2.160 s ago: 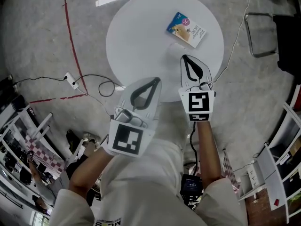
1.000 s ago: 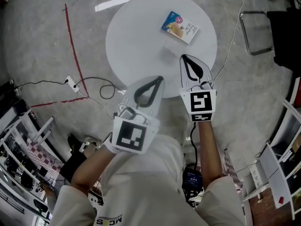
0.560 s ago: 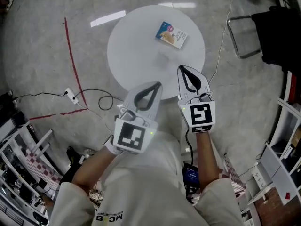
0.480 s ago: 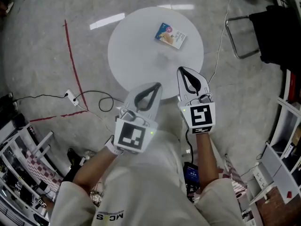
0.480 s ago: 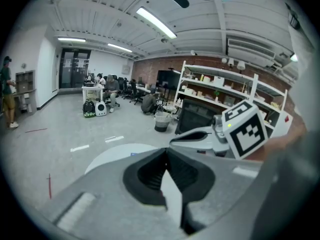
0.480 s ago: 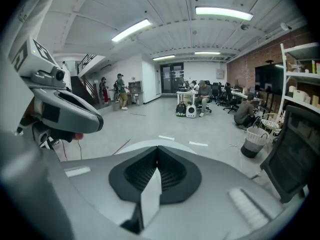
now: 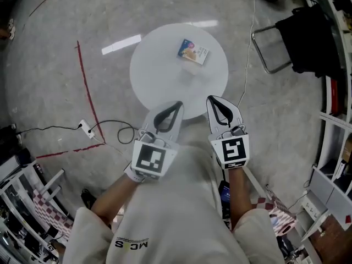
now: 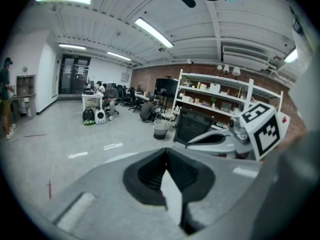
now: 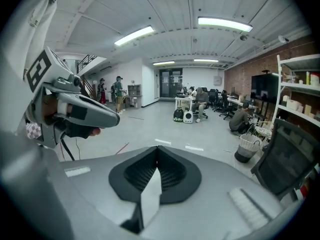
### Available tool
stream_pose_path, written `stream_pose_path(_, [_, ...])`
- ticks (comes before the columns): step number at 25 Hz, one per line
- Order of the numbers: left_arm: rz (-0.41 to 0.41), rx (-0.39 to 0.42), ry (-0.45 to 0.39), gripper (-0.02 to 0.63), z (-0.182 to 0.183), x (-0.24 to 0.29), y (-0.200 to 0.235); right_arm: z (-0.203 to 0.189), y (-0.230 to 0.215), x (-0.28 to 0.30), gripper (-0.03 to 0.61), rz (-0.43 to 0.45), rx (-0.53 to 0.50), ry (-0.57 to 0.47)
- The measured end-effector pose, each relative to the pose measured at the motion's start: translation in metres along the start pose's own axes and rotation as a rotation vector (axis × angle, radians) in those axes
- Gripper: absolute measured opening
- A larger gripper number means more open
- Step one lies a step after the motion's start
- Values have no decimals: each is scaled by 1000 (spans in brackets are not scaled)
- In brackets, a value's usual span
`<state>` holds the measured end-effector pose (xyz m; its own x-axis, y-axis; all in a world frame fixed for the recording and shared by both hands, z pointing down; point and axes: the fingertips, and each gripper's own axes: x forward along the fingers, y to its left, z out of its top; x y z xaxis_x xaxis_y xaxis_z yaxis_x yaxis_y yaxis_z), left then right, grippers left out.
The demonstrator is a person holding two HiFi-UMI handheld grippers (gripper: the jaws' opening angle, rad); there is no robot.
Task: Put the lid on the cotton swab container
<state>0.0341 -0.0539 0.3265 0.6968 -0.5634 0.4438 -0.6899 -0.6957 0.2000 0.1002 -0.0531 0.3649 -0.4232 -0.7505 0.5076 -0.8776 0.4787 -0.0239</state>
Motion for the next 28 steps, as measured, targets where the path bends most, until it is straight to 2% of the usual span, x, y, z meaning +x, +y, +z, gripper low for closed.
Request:
stream_pose_path(5, [-2,28,-30,0,16,-25,-5,28,14,-36,-2,-36,-41,-80])
stream_pose_path(9, [-7,49,-63,0,30,-43,-10,54,26,-62,-2,-51,-15,-155])
stream_pose_path(16, [7,46,-147,0,51,-74,-5,90,44,-91,-2,-96,-42,-233])
stream_pose_path(21, [14,66,-175,0,57,-88,-5,92,46,-105,-2,-125,-39,-249])
stream_pose_path(25, [28,39,-212,0,61,-99,-1,90,51,-108,-2,-139,-52,-249])
stream_pose_path(28, [27,39,-206,0,56,-103,0,87,53,-110,-2,-147,-61,-236])
